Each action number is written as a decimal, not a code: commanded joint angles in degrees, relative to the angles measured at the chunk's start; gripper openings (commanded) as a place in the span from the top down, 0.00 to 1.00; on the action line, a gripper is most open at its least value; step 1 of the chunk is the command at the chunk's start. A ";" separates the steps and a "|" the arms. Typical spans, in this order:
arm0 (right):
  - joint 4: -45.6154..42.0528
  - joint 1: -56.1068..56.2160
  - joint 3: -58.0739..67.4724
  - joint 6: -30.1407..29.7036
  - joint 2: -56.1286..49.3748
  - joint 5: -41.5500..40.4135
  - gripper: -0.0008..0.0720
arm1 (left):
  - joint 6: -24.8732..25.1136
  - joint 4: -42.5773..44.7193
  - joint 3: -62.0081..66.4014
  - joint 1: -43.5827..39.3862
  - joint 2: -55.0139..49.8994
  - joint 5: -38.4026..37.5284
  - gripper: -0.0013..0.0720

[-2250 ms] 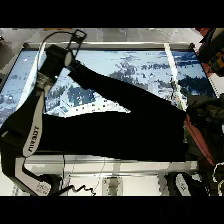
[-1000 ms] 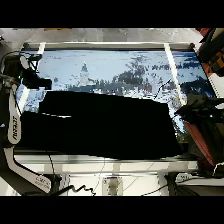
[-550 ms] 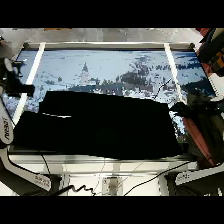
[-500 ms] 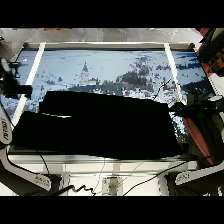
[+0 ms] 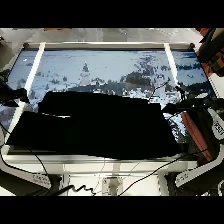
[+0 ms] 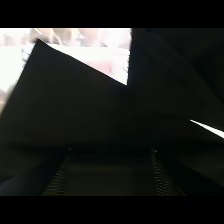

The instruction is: Fold the clothes and pants, and hang the long-sleeved shirts on hangers.

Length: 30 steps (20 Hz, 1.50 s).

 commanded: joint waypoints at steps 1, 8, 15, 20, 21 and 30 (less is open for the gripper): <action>0.24 -0.15 0.20 -1.90 3.06 -4.50 0.96 | -0.83 -5.70 -4.15 0.57 0.17 4.52 0.25; -10.16 -8.55 0.20 5.55 18.64 -3.26 0.96 | -0.83 -12.41 -7.89 -0.66 0.11 15.30 0.32; -10.47 -11.37 -0.90 5.60 19.69 0.83 0.96 | -3.13 -28.30 -19.47 -1.99 -2.49 32.44 0.31; -10.45 -11.30 -0.94 5.99 19.71 1.01 0.96 | 0.70 -31.89 -19.41 -7.78 -5.62 49.07 0.32; -10.45 -11.30 -0.94 6.01 19.71 1.27 0.96 | 0.48 -29.75 -19.39 -8.81 -5.81 51.87 0.32; -10.45 -11.32 -0.94 7.43 19.71 1.51 0.96 | -7.48 -14.32 -18.40 -11.06 -8.55 51.41 0.77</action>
